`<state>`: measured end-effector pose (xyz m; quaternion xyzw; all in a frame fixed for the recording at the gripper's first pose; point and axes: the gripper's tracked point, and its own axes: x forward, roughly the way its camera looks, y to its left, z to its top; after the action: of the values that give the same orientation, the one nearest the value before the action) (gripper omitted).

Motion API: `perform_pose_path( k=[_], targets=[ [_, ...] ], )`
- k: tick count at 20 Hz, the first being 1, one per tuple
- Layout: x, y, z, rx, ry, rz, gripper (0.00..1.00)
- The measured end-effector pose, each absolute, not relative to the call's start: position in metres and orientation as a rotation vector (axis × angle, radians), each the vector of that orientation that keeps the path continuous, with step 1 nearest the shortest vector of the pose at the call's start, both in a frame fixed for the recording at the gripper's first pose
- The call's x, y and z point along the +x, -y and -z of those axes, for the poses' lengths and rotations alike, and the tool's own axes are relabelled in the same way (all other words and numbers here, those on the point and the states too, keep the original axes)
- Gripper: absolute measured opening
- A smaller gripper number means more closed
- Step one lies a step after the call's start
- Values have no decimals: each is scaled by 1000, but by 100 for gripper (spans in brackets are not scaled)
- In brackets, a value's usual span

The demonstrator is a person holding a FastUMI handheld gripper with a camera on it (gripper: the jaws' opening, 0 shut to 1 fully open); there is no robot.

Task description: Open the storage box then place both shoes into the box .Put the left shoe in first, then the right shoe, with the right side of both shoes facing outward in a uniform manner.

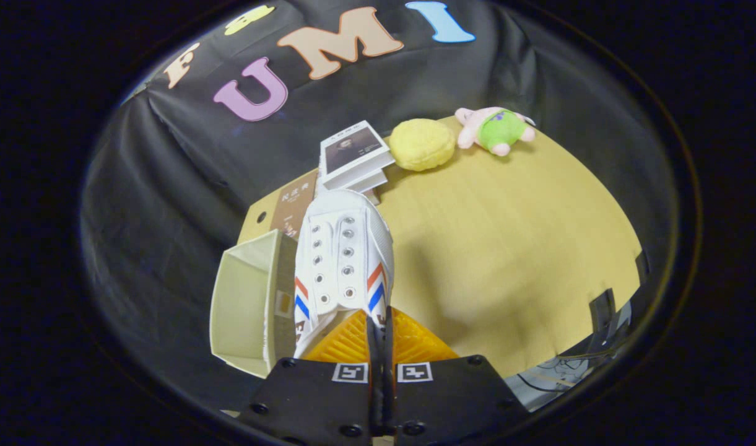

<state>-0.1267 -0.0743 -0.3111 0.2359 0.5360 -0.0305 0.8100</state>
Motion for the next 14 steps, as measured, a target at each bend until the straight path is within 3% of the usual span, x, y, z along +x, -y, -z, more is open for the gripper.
perform_pose_path(
  k=[14],
  targets=[
    [-93,-40,272,517,-1085,-41,4]
  ],
)
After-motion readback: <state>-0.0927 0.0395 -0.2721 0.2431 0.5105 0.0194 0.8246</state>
